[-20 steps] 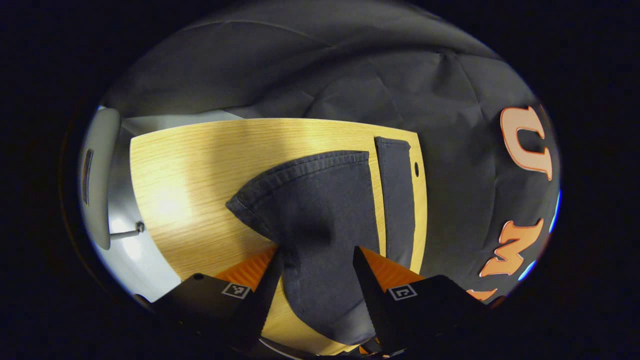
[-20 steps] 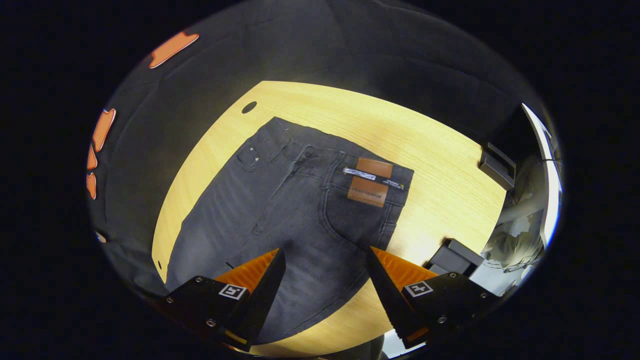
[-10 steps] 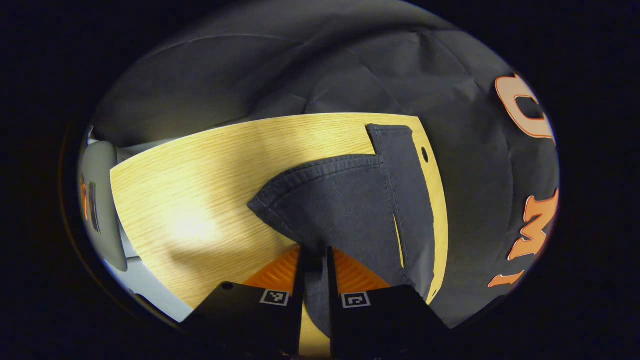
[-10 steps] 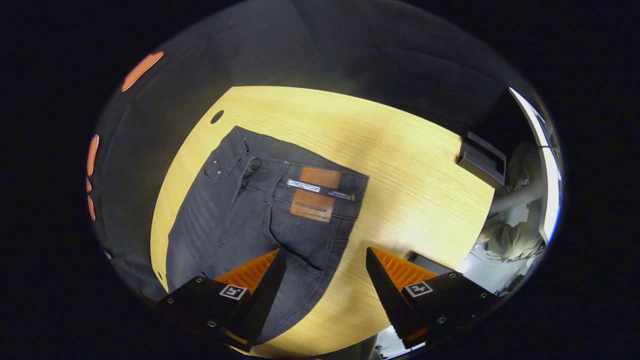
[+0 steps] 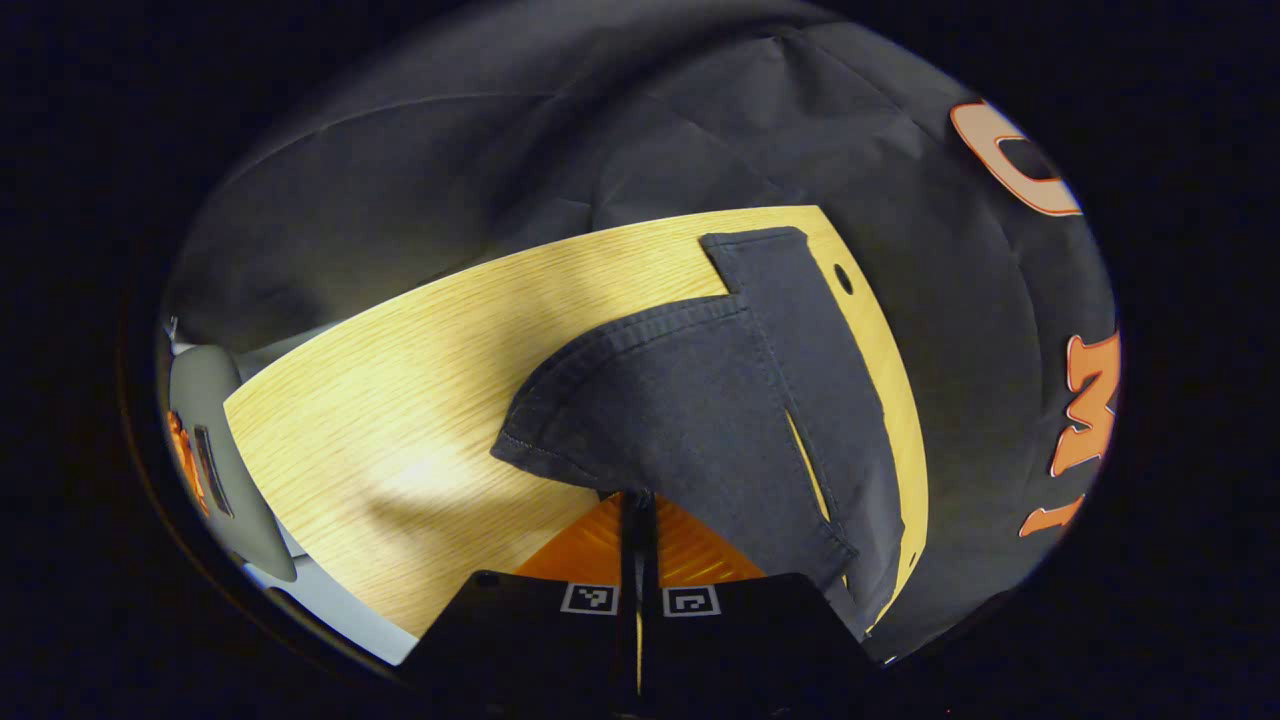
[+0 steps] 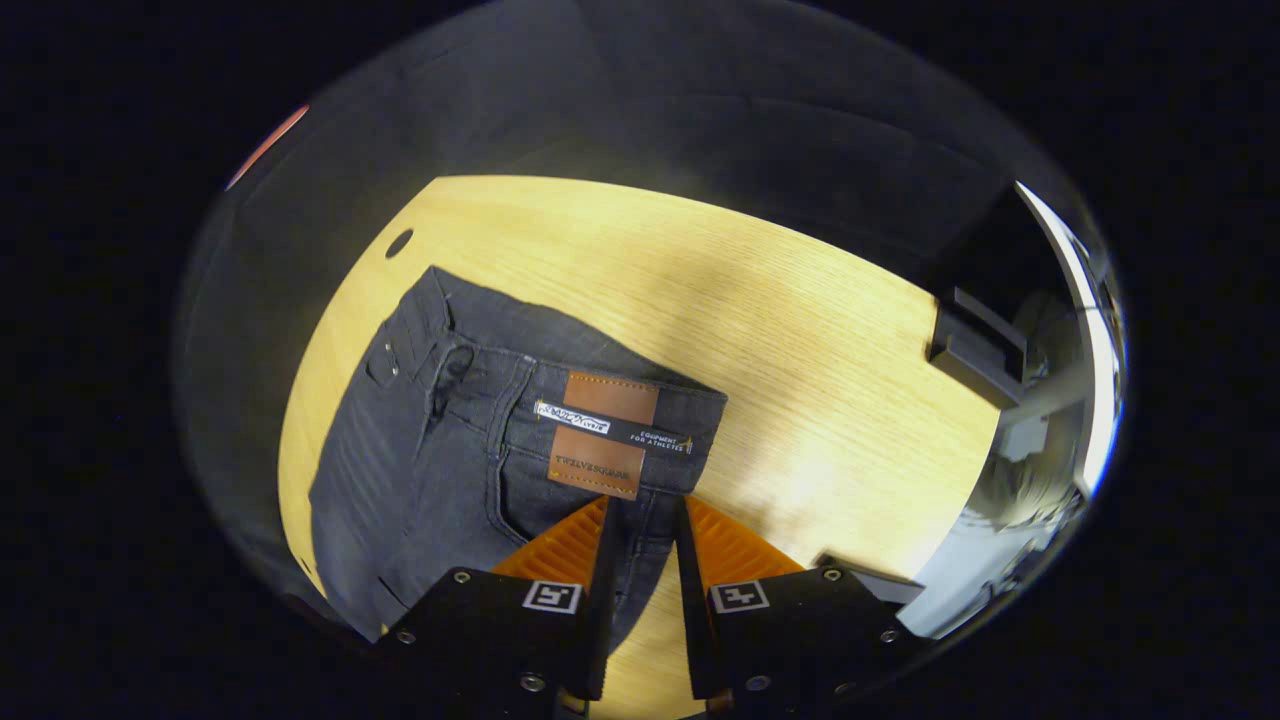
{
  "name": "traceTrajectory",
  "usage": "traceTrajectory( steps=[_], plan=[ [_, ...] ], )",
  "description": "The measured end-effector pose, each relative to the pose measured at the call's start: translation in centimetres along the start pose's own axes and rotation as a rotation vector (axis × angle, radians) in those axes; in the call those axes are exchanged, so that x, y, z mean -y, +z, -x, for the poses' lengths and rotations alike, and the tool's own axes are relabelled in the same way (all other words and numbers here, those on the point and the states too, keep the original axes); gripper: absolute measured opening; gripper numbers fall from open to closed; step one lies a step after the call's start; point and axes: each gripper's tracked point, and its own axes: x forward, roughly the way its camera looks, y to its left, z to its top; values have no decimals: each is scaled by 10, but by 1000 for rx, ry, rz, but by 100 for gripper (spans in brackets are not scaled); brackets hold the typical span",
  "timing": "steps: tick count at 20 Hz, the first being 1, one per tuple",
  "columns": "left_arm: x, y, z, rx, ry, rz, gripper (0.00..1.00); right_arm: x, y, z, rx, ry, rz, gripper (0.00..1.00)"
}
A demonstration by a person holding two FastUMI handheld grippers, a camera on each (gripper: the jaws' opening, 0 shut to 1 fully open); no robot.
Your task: Grasp the waist and the cuffs of the jeans and fold them to make the two legs overlap; first hold the waist and fold one-third of the jeans toward the cuffs, then hold the cuffs and fold the remaining one-third in the same direction to finish folding.
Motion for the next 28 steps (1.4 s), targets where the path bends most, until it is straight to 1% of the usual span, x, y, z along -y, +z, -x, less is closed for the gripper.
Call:
traceTrajectory(
  steps=[1, 2, 3, 4, 6, 8, 9, 10, 11, 12, 14, 15, 16, 17, 19, 21, 22, 23, 25, 26, 28],
  plan=[
    [5, 0, 3, 0, -25, -16, 2, -3, -3, 0, -19, 40, -29, 21],
    [11, 2, 5, 8, -45, -38, 2, -7, -3, 3, -22, 85, -75, 20],
    [19, 3, 9, 14, -74, -64, 2, -11, -1, -1, -10, 123, -137, 12],
    [25, 6, 15, 20, -89, -96, 2, -18, 4, 7, -14, 171, -166, 11],
    [38, 7, 20, 26, -115, -143, 2, -17, 5, 10, 0, 204, -156, 11],
    [53, 11, 25, 32, -141, -177, 2, -30, 13, 23, 34, 266, -164, 11],
    [64, 14, 28, 42, -158, -225, 2, -36, 20, 33, 54, 271, -138, 11],
    [69, 19, 27, 46, -153, -314, 2, -41, 25, 41, 63, 261, -104, 11],
    [75, 20, 30, 25, -149, -377, 1, -50, 30, 47, 63, 272, -90, 11],
    [83, 24, 34, 18, -151, -417, 1, -57, 32, 50, 66, 276, -89, 11],
    [104, 44, 40, 31, -199, -423, 2, -88, 49, 64, 91, 348, -92, 11],
    [114, 53, 38, 35, -199, -422, 1, -97, 54, 68, 102, 356, -57, 11],
    [118, 62, 36, 41, -186, -423, 1, -93, 56, 64, 105, 316, -31, 11],
    [126, 66, 31, 48, -187, -423, 1, -98, 59, 63, 97, 316, -33, 11],
    [139, 76, 22, 51, -177, -418, 2, -118, 70, 66, 97, 345, -60, 11],
    [149, 85, 17, 58, -163, -429, 2, -130, 80, 63, 99, 351, -53, 11],
    [155, 91, 15, 59, -162, -428, 1, -139, 84, 62, 97, 350, -53, 16],
    [164, 98, 13, 61, -167, -431, 2, -149, 87, 63, 96, 364, -47, 11],
    [172, 111, 7, 67, -133, -499, 1, -162, 95, 63, 95, 373, -22, 11],
    [176, 115, 2, 62, -126, -506, 1, -167, 101, 60, 98, 360, -30, 11],
    [193, 129, -1, 62, -118, -488, 2, -185, 109, 57, 78, 371, -41, 11]
  ],
)
